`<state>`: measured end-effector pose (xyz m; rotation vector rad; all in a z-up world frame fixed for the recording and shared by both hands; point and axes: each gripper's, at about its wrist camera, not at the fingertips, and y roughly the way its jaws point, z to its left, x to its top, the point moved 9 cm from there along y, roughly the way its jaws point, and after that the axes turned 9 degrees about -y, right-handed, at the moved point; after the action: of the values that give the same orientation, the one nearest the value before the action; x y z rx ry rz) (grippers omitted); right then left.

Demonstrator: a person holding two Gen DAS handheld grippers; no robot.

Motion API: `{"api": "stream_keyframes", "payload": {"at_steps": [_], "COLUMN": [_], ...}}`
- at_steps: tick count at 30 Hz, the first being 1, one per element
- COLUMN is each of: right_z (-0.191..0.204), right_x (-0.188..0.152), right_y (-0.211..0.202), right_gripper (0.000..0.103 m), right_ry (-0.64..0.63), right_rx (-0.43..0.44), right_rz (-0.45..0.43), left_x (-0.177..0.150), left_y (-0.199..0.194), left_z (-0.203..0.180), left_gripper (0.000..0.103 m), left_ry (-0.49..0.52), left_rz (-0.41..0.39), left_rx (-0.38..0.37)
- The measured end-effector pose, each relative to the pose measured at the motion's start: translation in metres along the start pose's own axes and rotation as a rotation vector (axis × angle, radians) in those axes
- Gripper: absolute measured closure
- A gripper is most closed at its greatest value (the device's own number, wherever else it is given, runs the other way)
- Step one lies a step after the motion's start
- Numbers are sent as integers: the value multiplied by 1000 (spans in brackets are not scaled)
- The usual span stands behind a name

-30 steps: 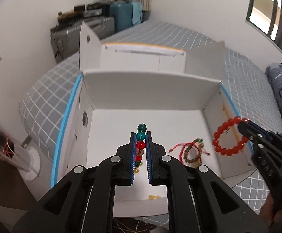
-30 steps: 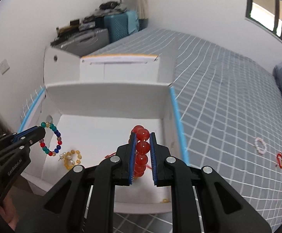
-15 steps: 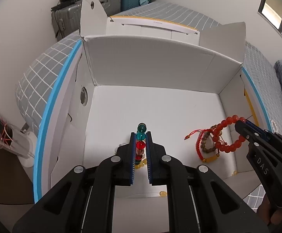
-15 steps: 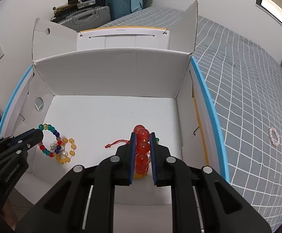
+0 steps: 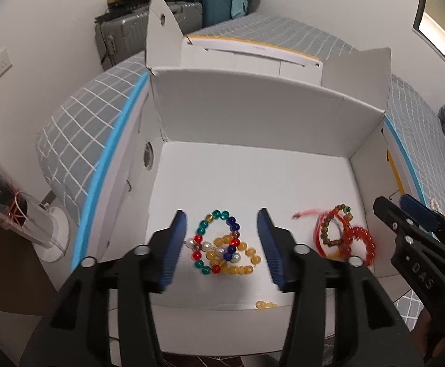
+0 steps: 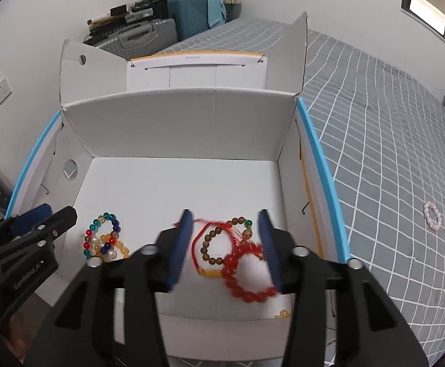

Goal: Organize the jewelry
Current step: 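Open both tools to drop the bead bracelets into the box, then move both tools back over the bed toward the pink bead and red string bracelets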

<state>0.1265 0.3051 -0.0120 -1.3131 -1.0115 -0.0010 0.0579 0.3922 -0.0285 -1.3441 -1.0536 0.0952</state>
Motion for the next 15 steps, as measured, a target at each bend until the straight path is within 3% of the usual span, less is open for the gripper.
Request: {"api": "stream_keyframes", "payload": {"at_steps": [5, 9, 15], "right_z": [-4, -9, -21], "right_x": [1, 0, -3], "right_y": [-11, -20, -31], "right_gripper": [21, 13, 8], "right_ry": [0, 1, 9], "right_rx": [-15, -27, -26], "right_rz": [-23, -45, -71], "left_x": [4, 6, 2], "left_y": [-11, -19, -26], "left_z": [3, 3, -6], "left_gripper": [29, 16, 8], "left_ry": [-3, -4, 4], "left_rz": [-53, -85, -110], "left_rx": [29, 39, 25]}}
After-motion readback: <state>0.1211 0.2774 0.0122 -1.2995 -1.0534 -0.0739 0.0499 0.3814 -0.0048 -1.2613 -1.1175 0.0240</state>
